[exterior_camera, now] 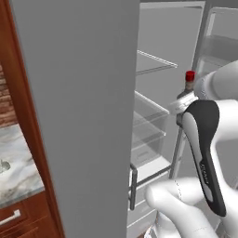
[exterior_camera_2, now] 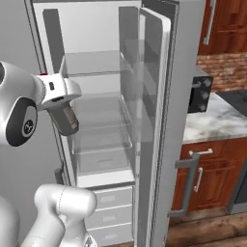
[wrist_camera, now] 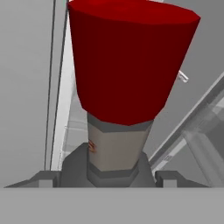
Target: Place the liquors on the top shelf of the fridge to keep them out of children's reach, and place the garlic on lower shelves for easy access.
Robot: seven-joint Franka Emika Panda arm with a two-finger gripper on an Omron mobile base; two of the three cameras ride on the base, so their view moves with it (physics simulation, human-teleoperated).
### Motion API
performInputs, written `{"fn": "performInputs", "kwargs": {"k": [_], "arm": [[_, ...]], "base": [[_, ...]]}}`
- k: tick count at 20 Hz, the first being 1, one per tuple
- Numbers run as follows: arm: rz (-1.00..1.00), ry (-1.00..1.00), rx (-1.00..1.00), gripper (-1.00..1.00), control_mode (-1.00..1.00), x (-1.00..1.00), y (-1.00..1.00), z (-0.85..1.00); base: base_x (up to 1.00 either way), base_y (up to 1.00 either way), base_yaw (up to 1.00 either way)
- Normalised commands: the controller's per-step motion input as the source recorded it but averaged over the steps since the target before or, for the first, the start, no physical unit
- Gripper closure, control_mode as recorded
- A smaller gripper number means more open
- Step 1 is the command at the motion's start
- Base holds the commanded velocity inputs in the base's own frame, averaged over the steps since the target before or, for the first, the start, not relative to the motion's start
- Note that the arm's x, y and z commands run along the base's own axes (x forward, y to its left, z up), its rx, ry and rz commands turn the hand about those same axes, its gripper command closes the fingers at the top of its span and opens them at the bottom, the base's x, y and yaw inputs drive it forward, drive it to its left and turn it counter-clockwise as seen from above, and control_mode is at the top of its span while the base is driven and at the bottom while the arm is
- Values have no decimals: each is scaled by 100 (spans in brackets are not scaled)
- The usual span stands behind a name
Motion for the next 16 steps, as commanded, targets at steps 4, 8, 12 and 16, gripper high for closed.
{"fn": "performInputs", "kwargs": {"k": [4,8,12,16], "arm": [[0,0,0,100,100,0,0,0],[0,0,0,100,100,0,0,0],[0,0,0,100,100,0,0,0],[0,0,0,100,100,0,0,0]], "base": [[37,-28,23],[36,-33,24],[35,-26,24],[35,-5,22]]}}
